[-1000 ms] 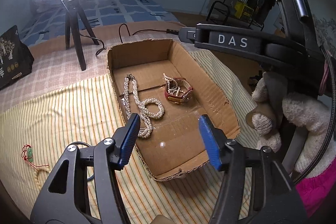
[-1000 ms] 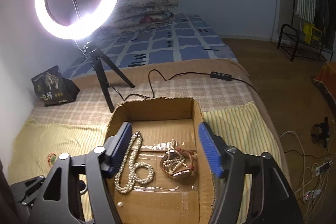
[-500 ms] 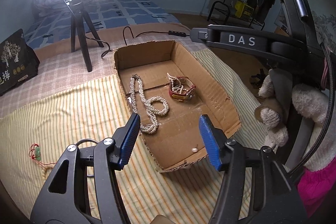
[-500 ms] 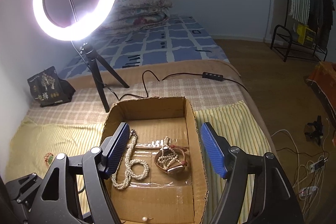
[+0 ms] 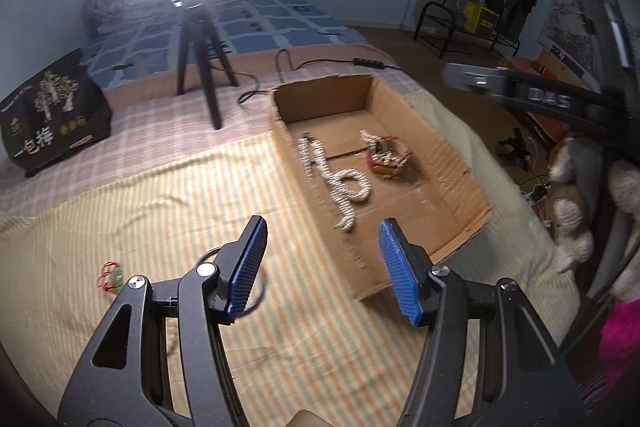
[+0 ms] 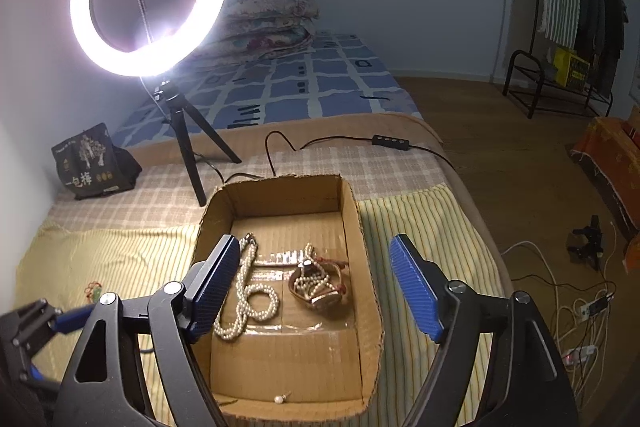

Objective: Organize jewelry
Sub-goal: 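Move left tool to the green jade pendant while right tool approaches the pearl stud earring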

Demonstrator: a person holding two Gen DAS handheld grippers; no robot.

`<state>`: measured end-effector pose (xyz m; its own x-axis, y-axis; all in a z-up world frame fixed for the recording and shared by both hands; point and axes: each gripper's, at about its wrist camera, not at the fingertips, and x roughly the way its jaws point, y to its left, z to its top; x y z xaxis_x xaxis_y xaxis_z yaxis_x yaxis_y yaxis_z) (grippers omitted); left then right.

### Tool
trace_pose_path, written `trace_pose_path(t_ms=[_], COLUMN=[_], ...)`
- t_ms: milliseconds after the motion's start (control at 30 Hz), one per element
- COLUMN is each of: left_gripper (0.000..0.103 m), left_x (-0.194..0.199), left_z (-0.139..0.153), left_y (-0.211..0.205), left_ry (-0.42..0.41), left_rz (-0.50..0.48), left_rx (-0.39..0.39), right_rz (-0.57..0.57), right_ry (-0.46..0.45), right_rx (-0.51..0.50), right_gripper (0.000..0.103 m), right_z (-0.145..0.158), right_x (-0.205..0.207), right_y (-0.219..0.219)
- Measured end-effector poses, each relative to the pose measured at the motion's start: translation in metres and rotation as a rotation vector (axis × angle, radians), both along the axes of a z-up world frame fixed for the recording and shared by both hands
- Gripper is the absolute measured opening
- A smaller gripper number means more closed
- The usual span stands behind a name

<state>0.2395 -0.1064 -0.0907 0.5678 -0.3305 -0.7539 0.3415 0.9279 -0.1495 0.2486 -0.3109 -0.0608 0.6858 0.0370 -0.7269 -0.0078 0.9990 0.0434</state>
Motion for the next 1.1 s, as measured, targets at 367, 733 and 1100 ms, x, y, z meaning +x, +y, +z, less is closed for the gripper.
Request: trace_pose_path(t_ms=[367, 733, 1100], left_gripper=[0.060, 0.060, 0.045], left_x=[-0.003, 0.003, 0.023], left_z=[0.006, 0.006, -0.025], left_y=[0.064, 0.125, 0.184], left_ry=[-0.017, 0.017, 0.154], left_rz=[0.082, 0.155, 0.262], left_rx=[0.014, 0.004, -0.073], right_rz=[0.076, 0.291, 0.489], right_ry=[-0.032, -0.041, 0.040], right_rx=[-0.049, -0.049, 0.008], right_gripper=[0.080, 0.080, 0.080], right_z=[0.015, 0.011, -0.022], right_x=[-0.037, -0.076, -0.103], right_y=[0.027, 0.097, 0.161])
